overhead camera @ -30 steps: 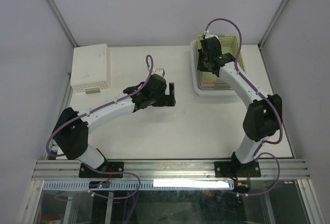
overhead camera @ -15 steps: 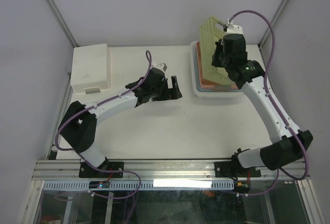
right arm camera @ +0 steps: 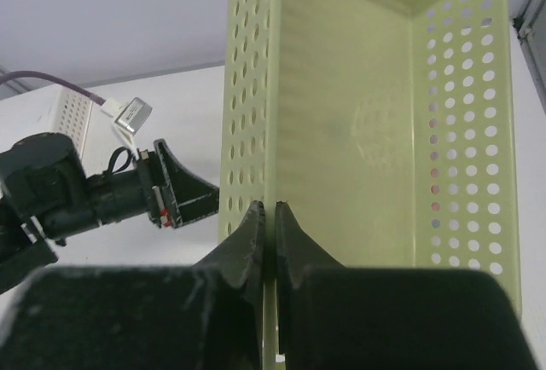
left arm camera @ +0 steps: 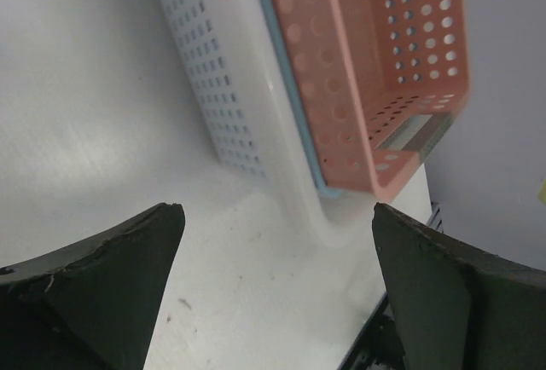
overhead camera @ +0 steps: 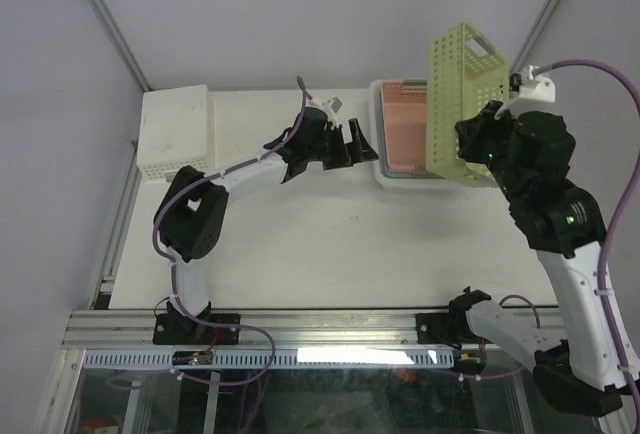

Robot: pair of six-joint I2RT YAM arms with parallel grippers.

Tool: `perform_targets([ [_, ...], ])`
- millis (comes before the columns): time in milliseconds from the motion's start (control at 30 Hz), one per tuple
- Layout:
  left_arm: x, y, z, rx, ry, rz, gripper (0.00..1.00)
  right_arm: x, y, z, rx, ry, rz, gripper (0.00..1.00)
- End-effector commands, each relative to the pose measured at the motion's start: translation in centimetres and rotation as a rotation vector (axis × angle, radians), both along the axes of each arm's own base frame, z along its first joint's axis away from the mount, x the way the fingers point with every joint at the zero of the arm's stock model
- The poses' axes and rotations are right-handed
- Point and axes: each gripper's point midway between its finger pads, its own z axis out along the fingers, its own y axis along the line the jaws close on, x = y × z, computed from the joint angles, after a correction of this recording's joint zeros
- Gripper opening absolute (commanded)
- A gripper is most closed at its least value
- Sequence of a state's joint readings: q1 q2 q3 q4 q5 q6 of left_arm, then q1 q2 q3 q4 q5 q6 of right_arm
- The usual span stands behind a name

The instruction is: Turn the large container upside down

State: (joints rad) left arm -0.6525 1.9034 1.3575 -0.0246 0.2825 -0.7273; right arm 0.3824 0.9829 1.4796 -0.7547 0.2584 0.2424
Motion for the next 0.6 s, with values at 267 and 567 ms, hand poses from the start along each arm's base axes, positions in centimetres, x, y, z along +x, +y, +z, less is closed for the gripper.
perform_targets([
  [267,5.2,-7.6,3.7,-0.245,-0.119,-0.19,0.99,-6.3,-4.3,1.2,0.015,-0.036,-0.105,0.0],
  [567,5.9,-13.8,5.8,-0.331,-0.201,-0.294,0.99,-8.3,-5.2,2.0,0.028,-0.042,-0.115,0.0],
])
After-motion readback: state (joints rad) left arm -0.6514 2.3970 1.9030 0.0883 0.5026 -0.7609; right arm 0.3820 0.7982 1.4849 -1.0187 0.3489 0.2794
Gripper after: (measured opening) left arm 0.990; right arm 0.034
